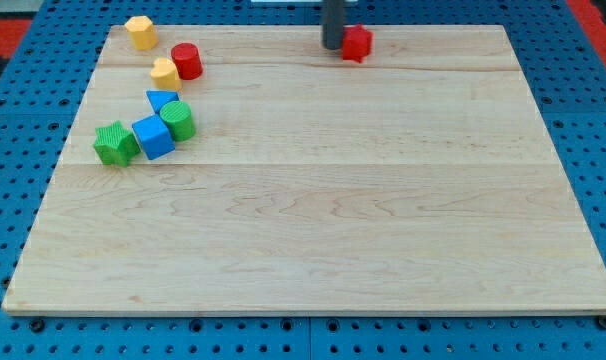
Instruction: Move the red star to the top center of the board
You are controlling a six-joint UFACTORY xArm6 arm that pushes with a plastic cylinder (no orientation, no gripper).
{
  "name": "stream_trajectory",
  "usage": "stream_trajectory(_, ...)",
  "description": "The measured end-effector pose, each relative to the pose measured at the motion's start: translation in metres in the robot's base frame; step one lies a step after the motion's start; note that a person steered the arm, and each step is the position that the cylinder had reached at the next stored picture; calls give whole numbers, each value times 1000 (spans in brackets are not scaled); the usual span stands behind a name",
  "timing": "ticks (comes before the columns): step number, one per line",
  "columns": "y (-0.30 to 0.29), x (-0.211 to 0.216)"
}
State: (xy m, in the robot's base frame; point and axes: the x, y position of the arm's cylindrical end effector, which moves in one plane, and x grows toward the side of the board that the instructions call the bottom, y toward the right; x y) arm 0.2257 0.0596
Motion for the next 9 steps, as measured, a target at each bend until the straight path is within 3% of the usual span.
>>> stream_trajectory(3,8,4)
stream_trajectory(4,-51,67)
stream_trajectory(5,16,81)
stream_trajectory(6,121,49)
stream_trajectory(7,97,11)
stream_trajectory(9,8,0)
